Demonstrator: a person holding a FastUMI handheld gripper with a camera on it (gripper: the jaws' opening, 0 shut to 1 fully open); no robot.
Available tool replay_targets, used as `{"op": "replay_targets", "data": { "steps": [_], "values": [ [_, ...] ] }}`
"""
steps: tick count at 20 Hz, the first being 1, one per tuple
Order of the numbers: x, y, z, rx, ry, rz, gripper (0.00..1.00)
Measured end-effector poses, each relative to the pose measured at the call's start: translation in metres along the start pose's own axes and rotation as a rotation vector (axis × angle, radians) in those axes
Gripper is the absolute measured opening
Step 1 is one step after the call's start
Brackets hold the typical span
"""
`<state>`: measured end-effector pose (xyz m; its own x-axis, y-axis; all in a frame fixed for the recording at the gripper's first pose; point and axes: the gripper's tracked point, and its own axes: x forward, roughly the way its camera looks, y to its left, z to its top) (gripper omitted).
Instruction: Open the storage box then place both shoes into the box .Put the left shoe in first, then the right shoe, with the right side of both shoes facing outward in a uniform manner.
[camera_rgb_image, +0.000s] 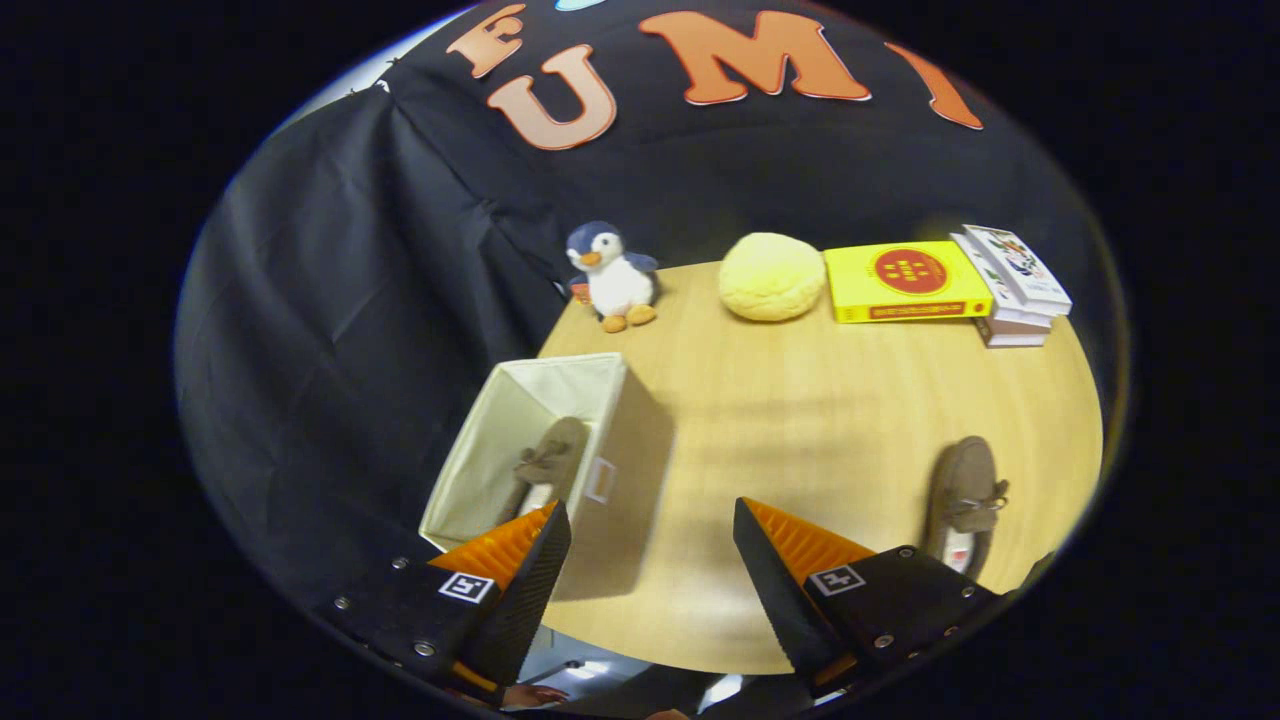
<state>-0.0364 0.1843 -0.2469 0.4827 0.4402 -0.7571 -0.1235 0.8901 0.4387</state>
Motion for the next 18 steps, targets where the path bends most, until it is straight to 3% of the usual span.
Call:
{"op": "replay_targets", "data": {
  "steps": [8, 13, 18],
  "values": [
    [-0.033, -0.166, -0.049, 0.016, 0.004, -0.235, 0.99],
    [-0.032, -0.226, -0.080, 0.019, 0.071, -0.315, 0.99],
    [0.004, -0.266, -0.087, -0.023, 0.073, -0.360, 0.98]
  ]
}}
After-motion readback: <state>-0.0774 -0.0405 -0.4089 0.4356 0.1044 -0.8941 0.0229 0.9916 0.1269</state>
